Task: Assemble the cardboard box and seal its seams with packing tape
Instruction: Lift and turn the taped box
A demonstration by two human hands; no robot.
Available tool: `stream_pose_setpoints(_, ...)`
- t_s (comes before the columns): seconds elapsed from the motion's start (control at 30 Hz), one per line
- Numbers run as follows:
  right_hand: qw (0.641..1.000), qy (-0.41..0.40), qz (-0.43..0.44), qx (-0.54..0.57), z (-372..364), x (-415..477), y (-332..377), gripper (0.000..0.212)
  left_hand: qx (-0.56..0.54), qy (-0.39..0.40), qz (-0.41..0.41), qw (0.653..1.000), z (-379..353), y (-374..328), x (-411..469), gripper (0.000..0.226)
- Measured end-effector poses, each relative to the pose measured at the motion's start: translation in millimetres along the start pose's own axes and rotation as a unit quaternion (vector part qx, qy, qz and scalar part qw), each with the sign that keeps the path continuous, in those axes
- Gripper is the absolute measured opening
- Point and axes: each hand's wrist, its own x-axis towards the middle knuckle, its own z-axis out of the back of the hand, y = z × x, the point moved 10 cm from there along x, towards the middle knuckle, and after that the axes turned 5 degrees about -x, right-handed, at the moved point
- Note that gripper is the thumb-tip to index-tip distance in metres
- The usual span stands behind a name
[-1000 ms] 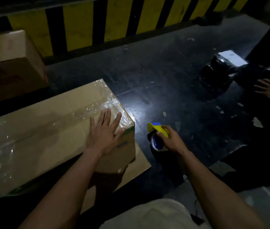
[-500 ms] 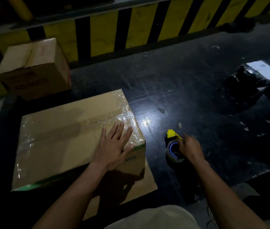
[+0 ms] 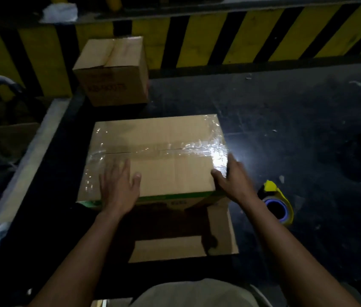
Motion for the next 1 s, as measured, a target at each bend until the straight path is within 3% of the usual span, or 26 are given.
stream_pose_setpoints(0.1, 0.993, 0.022, -0.067, 0.095, -4.9, 15.7, -19.8, 0.093, -0.024, -0.019, 0.129, 0.991, 21.8, 56.2, 6.5, 0.083)
stream_pose_setpoints(0.23, 0.973, 0.075, -0.097, 0.198, -9.8, 16.9, -11.5, 0.048, -0.139, 0.009, 0.273, 0.952, 33.6, 108.0, 16.8, 0.111)
stream_pose_setpoints(0.3, 0.969, 0.081, -0.093, 0.213, -9.4, 12.2, -2.6, 0.037, -0.189, 0.043, 0.31, 0.931, 31.4, 125.2, 22.5, 0.102)
stream_pose_setpoints(0.4, 0.966, 0.081, -0.074, 0.232, -6.6, 5.0, 8.6, 0.029, -0.275, 0.034, 0.305, 0.911, 37.9, 129.7, 29.4, 0.071)
stream_pose_setpoints(0.7, 0.956, -0.044, -0.055, 0.285, 63.7, 2.0, 64.0, 0.05, -0.396, -0.03, 0.217, 0.892, 121.0, 106.5, 58.3, 0.079)
stream_pose_setpoints(0.87, 0.958, -0.037, -0.017, 0.285, 89.0, 10.3, 100.9, 0.084, -0.414, -0.015, 0.176, 0.893, 149.2, 97.3, 71.0, 0.084)
stream_pose_setpoints(1.0, 0.96, 0.012, 0.047, 0.277, 94.3, 10.7, 128.2, 0.049, -0.436, -0.004, 0.142, 0.889, 160.5, 99.9, 82.1, 0.089)
